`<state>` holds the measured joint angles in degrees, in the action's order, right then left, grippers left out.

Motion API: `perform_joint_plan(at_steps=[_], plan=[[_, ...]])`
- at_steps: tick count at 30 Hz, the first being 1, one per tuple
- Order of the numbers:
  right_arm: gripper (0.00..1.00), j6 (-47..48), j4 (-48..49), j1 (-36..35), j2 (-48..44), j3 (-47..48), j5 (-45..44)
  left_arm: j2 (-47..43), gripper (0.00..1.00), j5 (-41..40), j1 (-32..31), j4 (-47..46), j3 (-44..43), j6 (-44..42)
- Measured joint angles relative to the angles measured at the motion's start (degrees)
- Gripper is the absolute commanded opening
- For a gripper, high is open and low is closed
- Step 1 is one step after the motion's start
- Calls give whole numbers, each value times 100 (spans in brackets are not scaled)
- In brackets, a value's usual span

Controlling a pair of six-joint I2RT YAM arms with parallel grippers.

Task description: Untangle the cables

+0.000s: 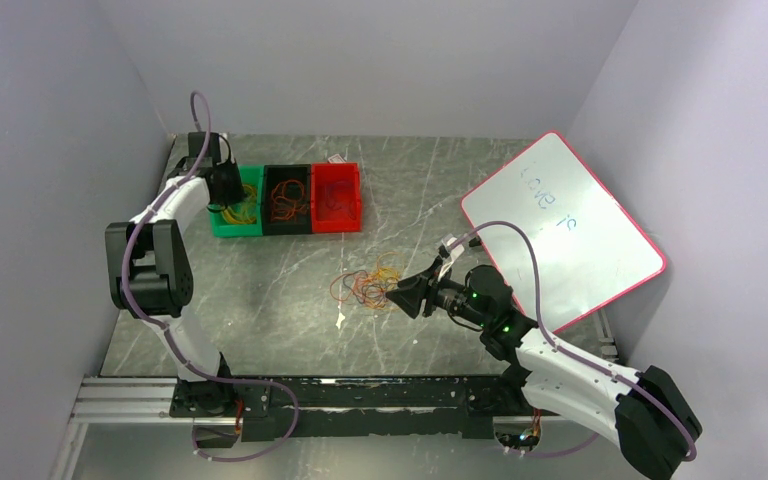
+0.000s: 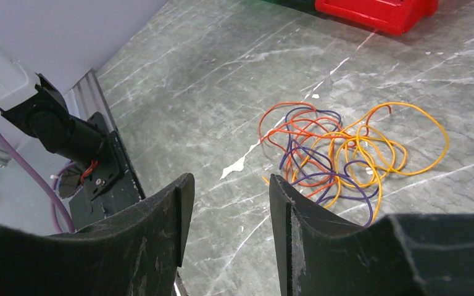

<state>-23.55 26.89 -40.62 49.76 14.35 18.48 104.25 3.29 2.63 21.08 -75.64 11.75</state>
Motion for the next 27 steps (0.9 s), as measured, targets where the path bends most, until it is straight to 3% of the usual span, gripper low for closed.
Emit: perform_joint_plan(at_steps=[5, 9, 14, 23, 27], plan=[[52, 2, -26, 0, -13, 0, -2, 0, 40, 17, -2, 15, -254, -72], [52, 0, -28, 0, -44, -2, -7, -68, 49, 17, -2, 76, -271, -81], [52, 0, -13, 0, -42, -35, -2, -415, 51, 17, -35, 197, -118, -81], [52, -2, -13, 0, 0, -57, 2, -632, 43, 17, -173, 321, 326, -76], [52, -4, -13, 0, -2, -61, 0, -564, 35, 17, -177, 389, 350, -76]])
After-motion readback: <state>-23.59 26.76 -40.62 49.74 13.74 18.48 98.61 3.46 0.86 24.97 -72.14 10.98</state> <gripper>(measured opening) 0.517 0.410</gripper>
